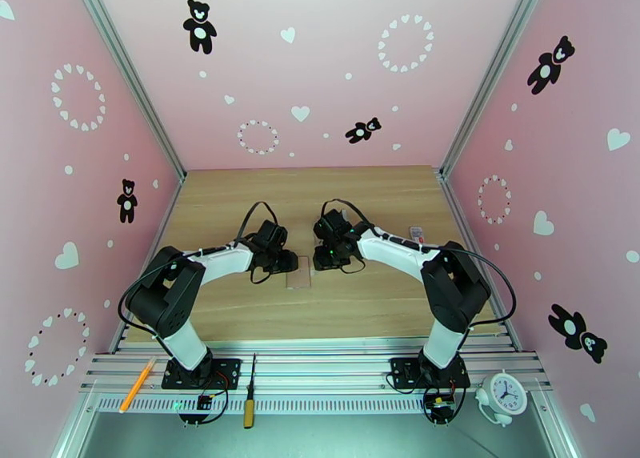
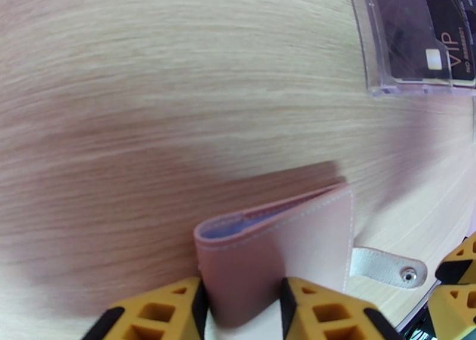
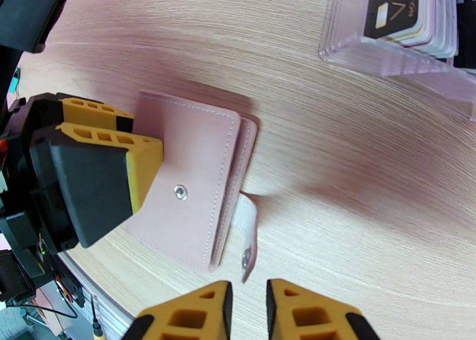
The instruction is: Put the credit cards into the card holder
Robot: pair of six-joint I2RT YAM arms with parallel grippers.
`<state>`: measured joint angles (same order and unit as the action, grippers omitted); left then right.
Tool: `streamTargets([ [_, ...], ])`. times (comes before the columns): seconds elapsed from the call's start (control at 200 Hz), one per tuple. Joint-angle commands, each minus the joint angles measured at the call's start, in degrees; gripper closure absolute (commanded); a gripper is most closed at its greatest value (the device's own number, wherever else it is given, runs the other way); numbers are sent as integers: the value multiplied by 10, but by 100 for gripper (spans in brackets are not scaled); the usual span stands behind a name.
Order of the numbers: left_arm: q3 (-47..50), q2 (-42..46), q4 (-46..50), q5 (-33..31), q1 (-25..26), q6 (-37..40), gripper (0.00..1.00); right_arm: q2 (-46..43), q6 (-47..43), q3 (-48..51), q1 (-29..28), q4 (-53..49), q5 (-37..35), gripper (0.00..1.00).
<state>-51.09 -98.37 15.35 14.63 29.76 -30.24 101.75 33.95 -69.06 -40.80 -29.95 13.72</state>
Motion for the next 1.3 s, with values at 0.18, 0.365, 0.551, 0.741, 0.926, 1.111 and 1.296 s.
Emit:
streamTargets([
  [0.18,10,-8,4,6,-2,-4,60,23,7,-4,1,10,15,80],
  [0.365,13,-8,2,7,-1,-6,60,24,4,-6,2,9,12,82],
  [0.551,15,-6,1,7,-2,-6,60,26,4,-9,2,10,11,83],
  [0.741,14,-3,5,5,-2,-6,60,26,2,-13,4,8,10,86],
  [0.926,13,-4,4,5,-2,-6,60,21,1,-12,7,7,9,88],
  [1.111,13,-2,5,5,-1,-6,60,15,4,-10,7,9,10,96],
  [1.296,13,1,5,9,-2,-7,60,4,14,-5,7,18,22,100],
])
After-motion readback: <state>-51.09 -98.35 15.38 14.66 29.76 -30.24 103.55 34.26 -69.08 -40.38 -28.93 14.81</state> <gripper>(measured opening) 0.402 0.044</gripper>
